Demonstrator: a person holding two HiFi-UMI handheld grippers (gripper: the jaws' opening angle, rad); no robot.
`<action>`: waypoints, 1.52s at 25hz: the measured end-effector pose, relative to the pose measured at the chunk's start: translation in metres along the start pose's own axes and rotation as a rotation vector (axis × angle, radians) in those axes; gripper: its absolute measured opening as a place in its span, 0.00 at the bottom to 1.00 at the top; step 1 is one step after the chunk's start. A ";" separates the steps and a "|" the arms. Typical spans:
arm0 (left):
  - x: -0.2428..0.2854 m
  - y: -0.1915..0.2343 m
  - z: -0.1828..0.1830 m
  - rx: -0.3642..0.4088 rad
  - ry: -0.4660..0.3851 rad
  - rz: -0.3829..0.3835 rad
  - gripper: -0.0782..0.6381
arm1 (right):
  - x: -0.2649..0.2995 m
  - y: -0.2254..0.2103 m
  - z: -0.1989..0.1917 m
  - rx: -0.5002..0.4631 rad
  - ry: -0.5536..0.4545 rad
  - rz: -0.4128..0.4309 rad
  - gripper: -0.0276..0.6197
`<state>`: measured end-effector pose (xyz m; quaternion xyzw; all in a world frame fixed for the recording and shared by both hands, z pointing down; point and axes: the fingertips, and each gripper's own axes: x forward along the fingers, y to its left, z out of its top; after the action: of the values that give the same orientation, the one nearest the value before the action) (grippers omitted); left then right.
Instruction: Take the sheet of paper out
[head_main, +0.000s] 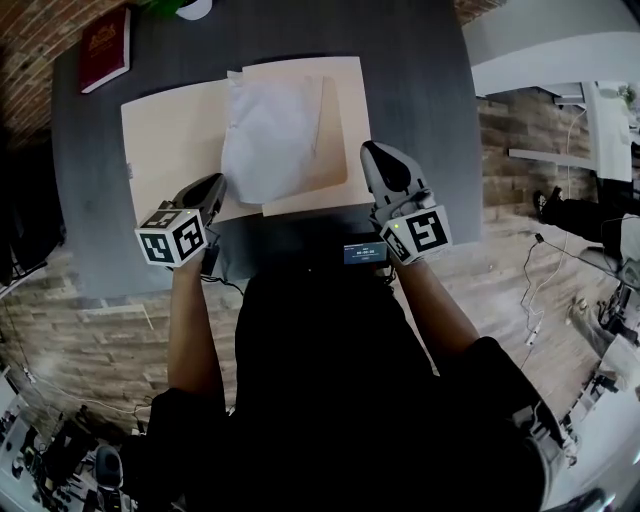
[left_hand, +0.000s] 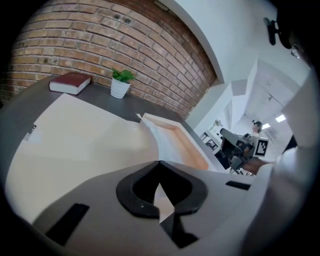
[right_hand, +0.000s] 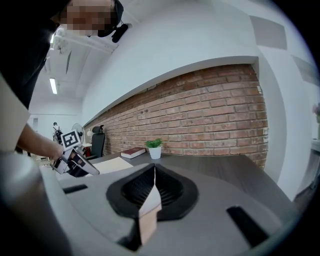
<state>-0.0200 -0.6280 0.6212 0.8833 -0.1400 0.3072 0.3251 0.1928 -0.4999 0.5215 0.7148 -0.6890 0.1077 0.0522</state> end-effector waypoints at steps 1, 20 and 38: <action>-0.008 0.000 0.004 0.001 -0.023 0.001 0.10 | -0.001 0.003 0.003 -0.005 -0.006 0.002 0.05; -0.158 -0.063 0.061 0.085 -0.407 -0.058 0.10 | -0.078 0.076 0.062 -0.102 -0.155 0.012 0.05; -0.250 -0.193 0.020 0.200 -0.781 0.011 0.10 | -0.224 0.093 0.093 -0.135 -0.294 0.057 0.05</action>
<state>-0.1174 -0.4842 0.3567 0.9602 -0.2273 -0.0375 0.1583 0.1020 -0.3064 0.3739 0.6979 -0.7149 -0.0431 -0.0045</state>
